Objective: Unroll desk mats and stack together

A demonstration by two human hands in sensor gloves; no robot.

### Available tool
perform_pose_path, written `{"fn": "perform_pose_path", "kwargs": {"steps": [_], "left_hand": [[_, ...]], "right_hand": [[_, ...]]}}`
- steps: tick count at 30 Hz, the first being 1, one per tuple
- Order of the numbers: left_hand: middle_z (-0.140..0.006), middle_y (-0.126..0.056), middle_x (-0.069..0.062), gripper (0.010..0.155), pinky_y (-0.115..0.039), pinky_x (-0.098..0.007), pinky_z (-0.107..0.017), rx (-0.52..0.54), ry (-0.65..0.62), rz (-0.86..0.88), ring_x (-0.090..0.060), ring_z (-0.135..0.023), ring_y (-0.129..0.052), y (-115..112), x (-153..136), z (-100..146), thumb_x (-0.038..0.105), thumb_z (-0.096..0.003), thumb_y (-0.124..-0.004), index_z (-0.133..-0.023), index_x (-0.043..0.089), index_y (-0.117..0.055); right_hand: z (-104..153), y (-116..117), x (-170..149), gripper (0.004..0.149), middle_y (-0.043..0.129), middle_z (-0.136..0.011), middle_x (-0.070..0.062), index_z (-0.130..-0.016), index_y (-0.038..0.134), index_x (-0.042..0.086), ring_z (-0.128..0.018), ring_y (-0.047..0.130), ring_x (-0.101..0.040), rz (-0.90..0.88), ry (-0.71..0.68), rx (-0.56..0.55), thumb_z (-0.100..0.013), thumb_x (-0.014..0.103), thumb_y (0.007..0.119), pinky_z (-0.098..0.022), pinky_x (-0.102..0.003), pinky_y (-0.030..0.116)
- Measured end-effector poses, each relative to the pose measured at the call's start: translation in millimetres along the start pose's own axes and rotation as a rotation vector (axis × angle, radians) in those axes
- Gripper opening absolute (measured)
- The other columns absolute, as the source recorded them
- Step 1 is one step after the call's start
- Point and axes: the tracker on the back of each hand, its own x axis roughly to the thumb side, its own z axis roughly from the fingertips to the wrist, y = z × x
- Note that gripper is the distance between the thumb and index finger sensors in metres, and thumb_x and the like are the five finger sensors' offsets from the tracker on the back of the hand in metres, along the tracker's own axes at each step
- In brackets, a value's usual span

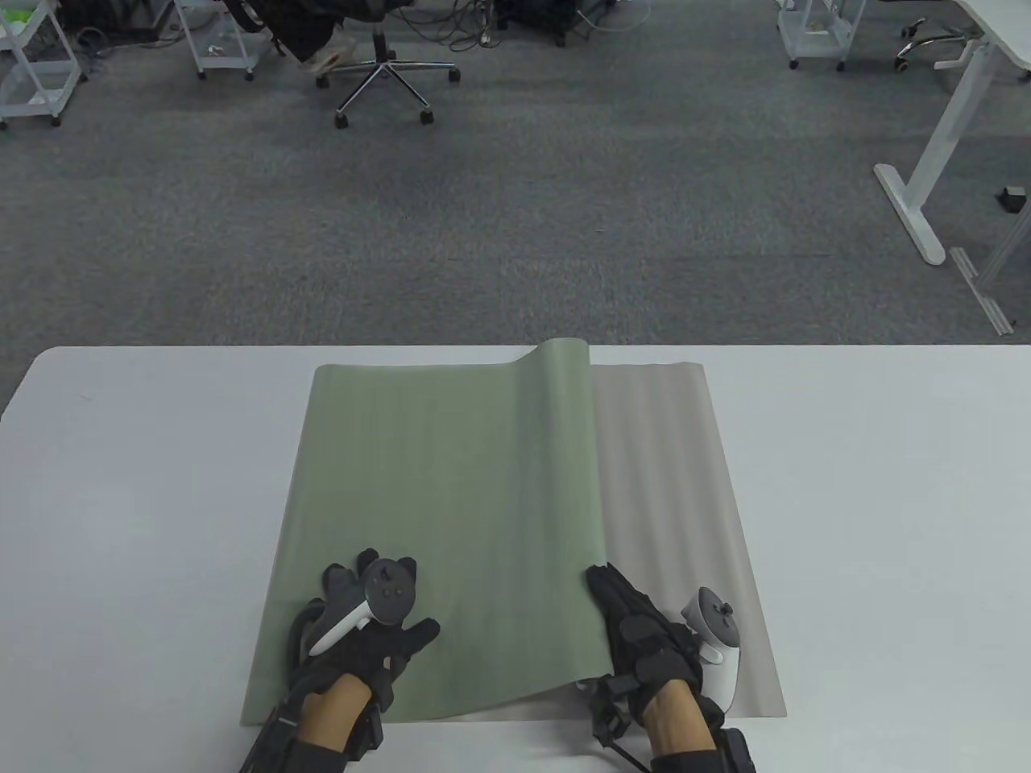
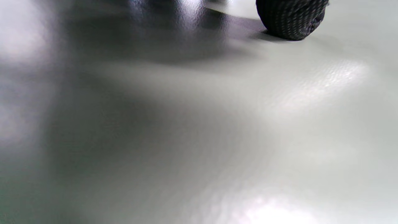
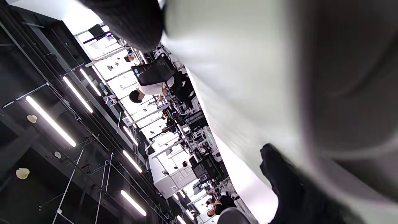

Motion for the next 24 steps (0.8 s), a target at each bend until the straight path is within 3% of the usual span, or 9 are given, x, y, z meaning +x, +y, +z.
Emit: {"fn": "perform_pose_path", "kwargs": {"steps": [3,5,9,11,14,20,24], "left_hand": [[-0.124,-0.002,-0.03,0.085,-0.028,-0.088,-0.06,-0.004,0.003,-0.004,-0.078,-0.099,-0.011,0,0,0,0.053,-0.0566,-0.063,-0.122,0.019,-0.021],[-0.124,-0.002,-0.03,0.085,-0.028,-0.088,-0.06,-0.002,0.001,-0.002,-0.078,-0.099,-0.011,0,0,0,0.054,-0.0566,-0.063,-0.122,0.019,-0.021],[-0.124,-0.002,-0.029,0.085,-0.027,-0.088,-0.06,-0.004,0.003,0.004,-0.078,-0.099,-0.011,-1,0,0,0.053,-0.0567,-0.063,-0.122,0.019,-0.021],[-0.124,-0.001,-0.029,0.085,-0.027,-0.088,-0.06,-0.002,0.002,0.005,-0.077,-0.099,-0.011,-1,0,0,0.053,-0.0567,-0.063,-0.122,0.019,-0.021],[-0.124,-0.001,-0.029,0.085,-0.027,-0.088,-0.059,-0.007,0.001,0.002,-0.078,-0.099,-0.011,0,0,0,0.054,-0.0567,-0.063,-0.122,0.019,-0.021],[-0.123,-0.001,-0.03,0.085,-0.027,-0.088,-0.059,-0.007,-0.003,0.0,-0.078,-0.098,-0.01,-1,1,0,0.054,-0.0568,-0.063,-0.122,0.019,-0.021],[-0.124,-0.001,-0.029,0.085,-0.027,-0.087,-0.059,-0.006,-0.001,0.006,-0.077,-0.099,-0.01,-1,0,0,0.054,-0.0568,-0.063,-0.122,0.019,-0.021]], "right_hand": [[0,-3,1,0.082,0.063,-0.104,-0.033,-0.116,0.024,-0.002,-0.086,0.092,-0.043,-0.028,0.011,0.022,-0.062,0.039,0.07,-0.055,-0.055,0.088],[0,-3,1,0.085,0.06,-0.104,-0.034,-0.114,0.022,-0.008,-0.086,0.092,-0.047,-0.025,0.038,0.079,-0.062,0.04,0.069,-0.054,-0.051,0.091],[0,-6,4,0.088,0.059,-0.106,-0.038,-0.113,0.02,-0.009,-0.078,0.097,-0.037,0.022,0.046,0.109,-0.062,0.044,0.067,-0.051,-0.045,0.091],[1,-11,6,0.086,0.069,-0.102,-0.031,-0.114,0.021,-0.007,-0.073,0.097,-0.031,0.057,0.028,0.068,-0.062,0.043,0.068,-0.049,-0.044,0.088],[4,-19,9,0.084,0.07,-0.1,-0.029,-0.115,0.024,-0.004,-0.074,0.096,-0.032,0.073,0.016,0.003,-0.061,0.04,0.071,-0.05,-0.046,0.087],[4,-27,12,0.089,0.065,-0.1,-0.031,-0.112,0.019,-0.013,-0.082,0.096,-0.041,0.028,0.065,0.096,-0.061,0.038,0.071,-0.052,-0.049,0.091],[3,-33,13,0.089,0.064,-0.1,-0.032,-0.111,0.02,-0.014,-0.076,0.1,-0.036,0.047,0.085,0.125,-0.062,0.041,0.069,-0.049,-0.043,0.093]]}}
